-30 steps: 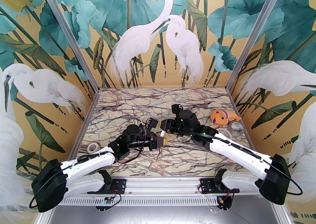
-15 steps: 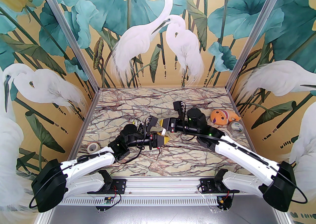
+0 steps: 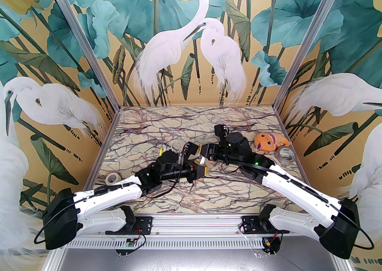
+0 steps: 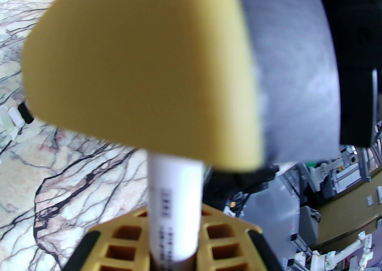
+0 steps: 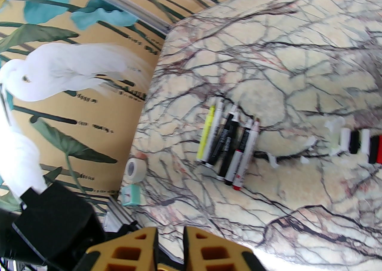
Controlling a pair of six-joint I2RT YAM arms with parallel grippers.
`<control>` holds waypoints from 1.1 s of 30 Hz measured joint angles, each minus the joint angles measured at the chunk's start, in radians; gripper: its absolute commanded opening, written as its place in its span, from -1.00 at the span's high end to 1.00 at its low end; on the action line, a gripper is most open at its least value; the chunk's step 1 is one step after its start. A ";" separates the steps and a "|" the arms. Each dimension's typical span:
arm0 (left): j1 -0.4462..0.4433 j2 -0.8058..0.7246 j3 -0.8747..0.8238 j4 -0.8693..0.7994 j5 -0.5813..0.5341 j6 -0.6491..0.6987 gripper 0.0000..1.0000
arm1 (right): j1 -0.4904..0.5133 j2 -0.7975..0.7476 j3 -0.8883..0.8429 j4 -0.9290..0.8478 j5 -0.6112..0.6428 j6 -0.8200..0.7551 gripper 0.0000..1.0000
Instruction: Open the pen caps
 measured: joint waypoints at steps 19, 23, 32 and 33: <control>-0.010 0.037 -0.077 0.042 0.109 -0.063 0.82 | -0.204 -0.010 -0.032 0.251 -0.145 -0.055 0.80; 0.016 0.027 -0.100 0.093 0.131 -0.097 0.82 | -0.216 -0.010 -0.031 0.222 -0.142 -0.088 0.79; 0.110 -0.090 -0.140 0.124 0.146 -0.157 0.75 | -0.373 0.053 0.008 -0.047 -0.158 -0.294 0.75; 0.117 -0.102 -0.140 0.120 0.146 -0.159 0.75 | -0.396 0.068 0.008 -0.066 -0.166 -0.311 0.74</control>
